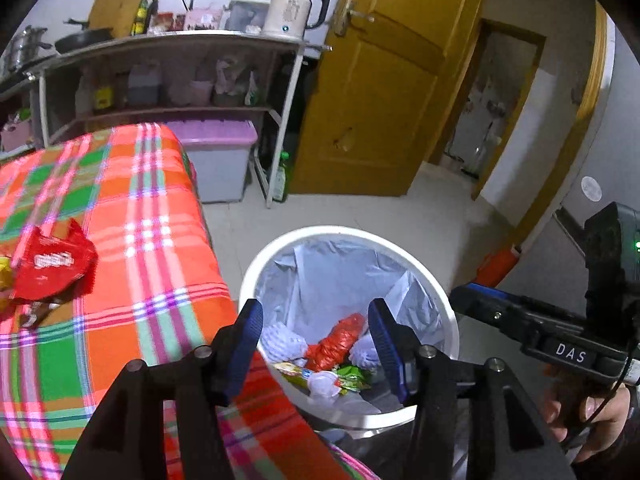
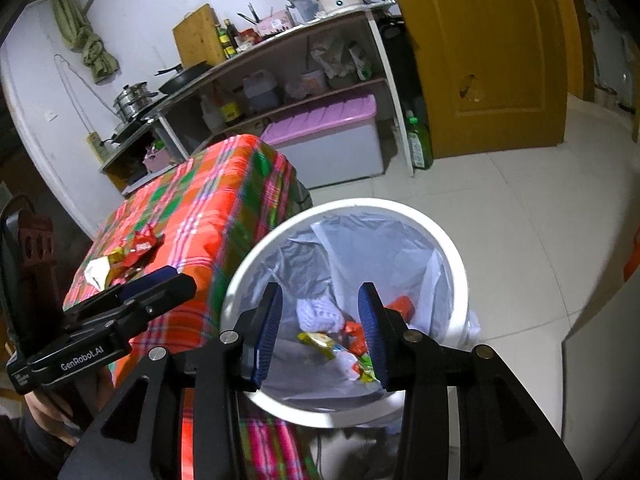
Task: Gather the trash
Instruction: 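Move both open tools back toward the white paper packet and red wrapper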
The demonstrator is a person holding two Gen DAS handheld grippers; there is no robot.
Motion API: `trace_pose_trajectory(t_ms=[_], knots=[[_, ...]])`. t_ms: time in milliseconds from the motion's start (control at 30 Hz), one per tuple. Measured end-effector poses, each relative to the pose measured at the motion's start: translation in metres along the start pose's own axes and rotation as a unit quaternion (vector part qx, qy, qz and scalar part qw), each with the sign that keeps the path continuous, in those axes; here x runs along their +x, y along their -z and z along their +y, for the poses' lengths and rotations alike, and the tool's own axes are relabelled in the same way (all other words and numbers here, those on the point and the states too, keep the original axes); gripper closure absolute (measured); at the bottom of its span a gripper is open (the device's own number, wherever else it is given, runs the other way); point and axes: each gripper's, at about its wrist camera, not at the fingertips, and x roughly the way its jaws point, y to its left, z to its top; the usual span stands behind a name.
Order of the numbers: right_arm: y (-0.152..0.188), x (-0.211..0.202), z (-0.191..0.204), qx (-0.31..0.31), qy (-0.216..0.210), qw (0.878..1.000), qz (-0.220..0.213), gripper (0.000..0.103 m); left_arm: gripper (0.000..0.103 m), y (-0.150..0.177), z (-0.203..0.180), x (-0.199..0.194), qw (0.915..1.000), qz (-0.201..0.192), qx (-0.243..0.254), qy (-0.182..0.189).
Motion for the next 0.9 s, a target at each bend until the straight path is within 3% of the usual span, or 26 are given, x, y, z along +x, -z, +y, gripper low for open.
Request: trace_pose_trajectory(t_ms=[367,900], knots=[[-0.006,-0.01,0.052,-0.04,-0.038,0.998,-0.013,0.062,0.049,0.005,0.031,-0.056,0.9979,-0.044,-0.016,-0.044],[-0.011,0.03,0.148,-0.118,-0.109,0.987,0.017,0.059,0.049,0.021,0.122,-0.122,0.9847,-0.087,-0.074,-0.132]])
